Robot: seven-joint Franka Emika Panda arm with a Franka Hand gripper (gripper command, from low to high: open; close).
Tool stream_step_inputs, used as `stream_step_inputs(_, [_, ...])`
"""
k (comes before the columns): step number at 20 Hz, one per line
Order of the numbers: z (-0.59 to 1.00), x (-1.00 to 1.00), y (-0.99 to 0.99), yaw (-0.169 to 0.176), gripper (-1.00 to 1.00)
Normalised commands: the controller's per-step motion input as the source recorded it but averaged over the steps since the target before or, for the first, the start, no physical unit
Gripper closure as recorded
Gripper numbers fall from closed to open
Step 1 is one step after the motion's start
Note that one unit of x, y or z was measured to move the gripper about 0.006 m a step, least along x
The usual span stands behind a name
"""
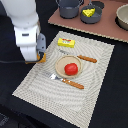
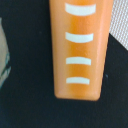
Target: Interact with the objects in diverse but meaningful ways.
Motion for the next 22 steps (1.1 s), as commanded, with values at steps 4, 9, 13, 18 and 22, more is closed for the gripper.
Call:
stream_step_inputs(4, [0.4, 0.49, 0.51, -0.082, -1.0])
stream_step_inputs(9, [0.18, 0.51, 0.31, -0.129, -1.0])
stream_step_inputs(13, [0.17, 0.61, 0.27, -0.102, -1.0])
stream_step_inputs(18, [0.06, 0.61, 0.34, -0.058, -1.0])
stream_step_inputs(22, [-0.01, 0.7, 0.39, 0.0, -1.0])
